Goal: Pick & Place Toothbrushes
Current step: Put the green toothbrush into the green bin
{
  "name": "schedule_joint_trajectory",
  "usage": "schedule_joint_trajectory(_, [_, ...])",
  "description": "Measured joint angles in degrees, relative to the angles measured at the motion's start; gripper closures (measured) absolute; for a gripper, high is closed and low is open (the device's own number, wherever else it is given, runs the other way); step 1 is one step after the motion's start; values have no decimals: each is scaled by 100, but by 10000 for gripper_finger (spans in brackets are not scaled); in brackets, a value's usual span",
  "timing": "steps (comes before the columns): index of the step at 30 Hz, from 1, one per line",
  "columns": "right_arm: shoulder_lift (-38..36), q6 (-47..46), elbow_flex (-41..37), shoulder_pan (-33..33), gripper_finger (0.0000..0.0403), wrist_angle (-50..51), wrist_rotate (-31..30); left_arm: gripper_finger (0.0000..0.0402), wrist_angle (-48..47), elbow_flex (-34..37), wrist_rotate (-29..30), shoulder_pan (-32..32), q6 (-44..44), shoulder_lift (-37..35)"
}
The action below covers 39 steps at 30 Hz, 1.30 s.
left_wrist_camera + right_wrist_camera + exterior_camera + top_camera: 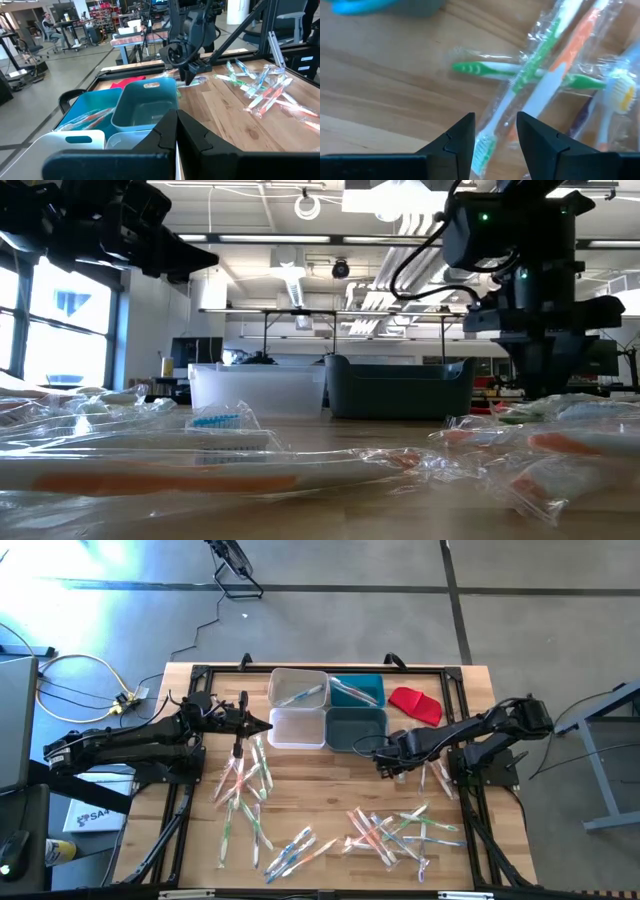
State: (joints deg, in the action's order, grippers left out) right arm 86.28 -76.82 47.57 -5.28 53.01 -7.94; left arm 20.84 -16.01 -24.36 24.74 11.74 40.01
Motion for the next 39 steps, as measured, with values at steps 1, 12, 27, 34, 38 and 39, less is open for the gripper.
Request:
schedule_joint_trajectory(1, [0, -12, 0, 0, 265, -17, -37, 400, 0, 0, 0, 0, 0, 0])
schedule_joint_trajectory(12, [0, -210, 0, -9, 268, -17, -269, 400, 0, -1, 0, 0, 0, 0])
schedule_joint_trajectory(27, [0, -461, -492, -28, 268, -587, -341, 400, 0, -2, 0, 1, -1, 0])
schedule_joint_trajectory(34, [0, -461, -490, -37, 268, -570, 2, 400, 0, -2, 0, -1, 1, 0])
schedule_joint_trajectory(38, [0, -458, -490, -37, 268, -525, 69, 400, 0, -2, 1, 0, 1, 0])
schedule_joint_trajectory(39, [-2, -457, -490, -37, 268, -524, 71, 400, 0, -2, 0, 1, 1, 0])
